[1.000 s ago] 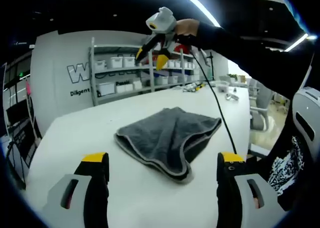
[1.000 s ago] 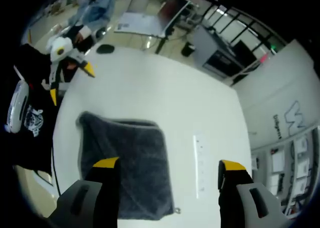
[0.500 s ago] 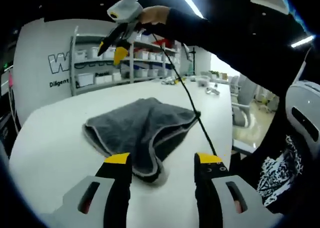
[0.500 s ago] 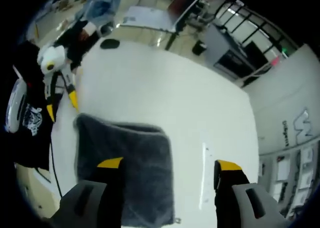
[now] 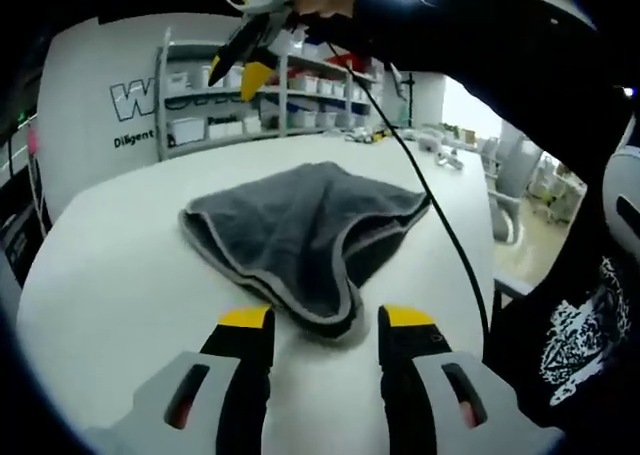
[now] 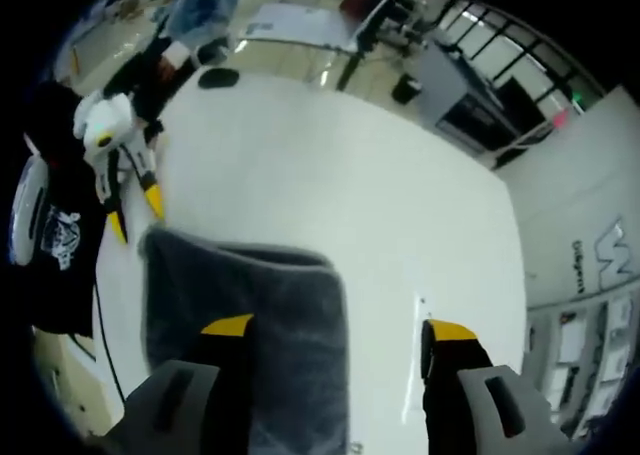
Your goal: Open the folded towel by lifting each exposed corner and separating the folded layers until the towel lies flat within the target outline without major curled edges
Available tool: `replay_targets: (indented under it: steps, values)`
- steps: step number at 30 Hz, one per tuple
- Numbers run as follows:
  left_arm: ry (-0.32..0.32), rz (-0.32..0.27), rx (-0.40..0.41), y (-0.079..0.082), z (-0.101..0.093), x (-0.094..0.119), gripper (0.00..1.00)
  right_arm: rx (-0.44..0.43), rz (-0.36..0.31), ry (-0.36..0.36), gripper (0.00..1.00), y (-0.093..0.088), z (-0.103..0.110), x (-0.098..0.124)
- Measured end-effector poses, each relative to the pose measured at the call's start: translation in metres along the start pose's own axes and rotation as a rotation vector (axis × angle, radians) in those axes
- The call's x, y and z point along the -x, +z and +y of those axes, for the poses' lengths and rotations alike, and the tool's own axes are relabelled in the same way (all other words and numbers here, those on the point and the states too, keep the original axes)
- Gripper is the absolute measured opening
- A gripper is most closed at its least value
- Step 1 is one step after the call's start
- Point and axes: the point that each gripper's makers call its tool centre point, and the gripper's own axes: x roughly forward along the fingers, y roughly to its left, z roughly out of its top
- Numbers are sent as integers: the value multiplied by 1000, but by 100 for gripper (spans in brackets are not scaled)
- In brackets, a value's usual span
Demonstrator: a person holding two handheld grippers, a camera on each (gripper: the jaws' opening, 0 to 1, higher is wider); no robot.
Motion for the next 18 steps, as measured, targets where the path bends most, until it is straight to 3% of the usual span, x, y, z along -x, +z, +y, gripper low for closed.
replay_targets:
  steps: [14, 18]
  values:
    - [-19, -40, 89, 3, 4, -1, 31, -10, -6, 53, 53, 0, -1, -49]
    - [20, -20, 82, -3, 9, -6, 31, -34, 0, 68, 46, -4, -6, -66]
